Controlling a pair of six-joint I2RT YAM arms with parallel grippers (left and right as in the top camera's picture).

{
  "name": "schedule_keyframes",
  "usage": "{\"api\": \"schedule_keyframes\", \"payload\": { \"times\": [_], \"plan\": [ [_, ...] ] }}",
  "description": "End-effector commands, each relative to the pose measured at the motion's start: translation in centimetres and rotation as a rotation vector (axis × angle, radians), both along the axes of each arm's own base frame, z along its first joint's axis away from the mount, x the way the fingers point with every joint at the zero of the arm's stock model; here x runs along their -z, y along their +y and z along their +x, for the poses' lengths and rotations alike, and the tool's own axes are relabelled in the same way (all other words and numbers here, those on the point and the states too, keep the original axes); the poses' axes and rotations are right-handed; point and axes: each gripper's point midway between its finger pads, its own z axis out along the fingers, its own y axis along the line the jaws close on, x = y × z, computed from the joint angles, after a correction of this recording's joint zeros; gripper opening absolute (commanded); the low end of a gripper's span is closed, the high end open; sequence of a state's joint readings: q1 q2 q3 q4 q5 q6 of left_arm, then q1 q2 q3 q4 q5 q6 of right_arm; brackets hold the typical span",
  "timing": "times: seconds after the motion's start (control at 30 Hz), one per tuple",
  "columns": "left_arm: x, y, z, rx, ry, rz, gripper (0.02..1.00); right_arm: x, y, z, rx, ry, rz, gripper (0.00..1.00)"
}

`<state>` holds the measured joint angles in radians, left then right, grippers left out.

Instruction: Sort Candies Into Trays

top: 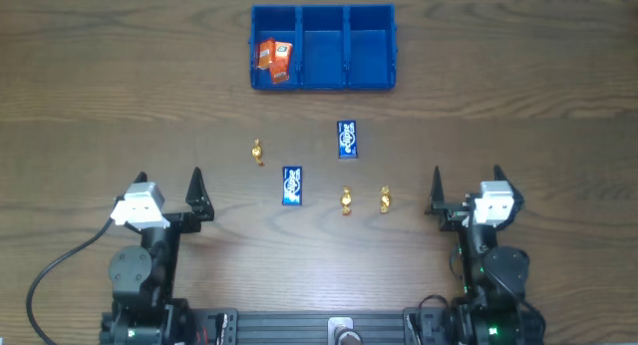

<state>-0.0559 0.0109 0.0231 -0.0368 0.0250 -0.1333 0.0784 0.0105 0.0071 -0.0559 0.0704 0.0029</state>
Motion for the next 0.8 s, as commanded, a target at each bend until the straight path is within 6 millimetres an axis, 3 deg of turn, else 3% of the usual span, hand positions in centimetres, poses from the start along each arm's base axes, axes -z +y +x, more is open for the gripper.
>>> {"api": "schedule_keyframes", "payload": {
  "times": [0.03,0.13,0.3,0.47,0.53,0.67,0.8],
  "plan": [
    [1.8,0.2,-0.1,-0.01,0.054,0.01,0.998,-2.4,1.3,-0.1,-0.07,-0.074,0.09,0.998],
    [1.8,0.2,-0.1,-0.01,0.054,0.01,0.998,-5.1,1.2,-0.4,-0.066,-0.057,0.214,0.998],
    [1.7,0.2,-0.1,-0.01,0.053,0.01,0.998,-8.9,2.3,1.1,-0.1,0.122,0.217,0.998],
    [1.8,0.2,-0.1,-0.01,0.054,0.01,0.998,-9.9,5.1,4.5,-0.179,0.344,0.238,0.998],
    [1.8,0.2,-0.1,-0.01,0.054,0.01,0.998,-9.6,7.3,5.8,-0.227,0.414,0.238,0.998],
    [1.8,0.2,-0.1,-0.01,0.054,0.01,0.996,-7.9,14.2,8.0,-0.313,0.583,0.202,0.998],
    [1.8,0.2,-0.1,-0.01,0.054,0.01,0.996,-3.3,21.4,8.2,-0.306,0.849,0.15,0.998]
  ]
}}
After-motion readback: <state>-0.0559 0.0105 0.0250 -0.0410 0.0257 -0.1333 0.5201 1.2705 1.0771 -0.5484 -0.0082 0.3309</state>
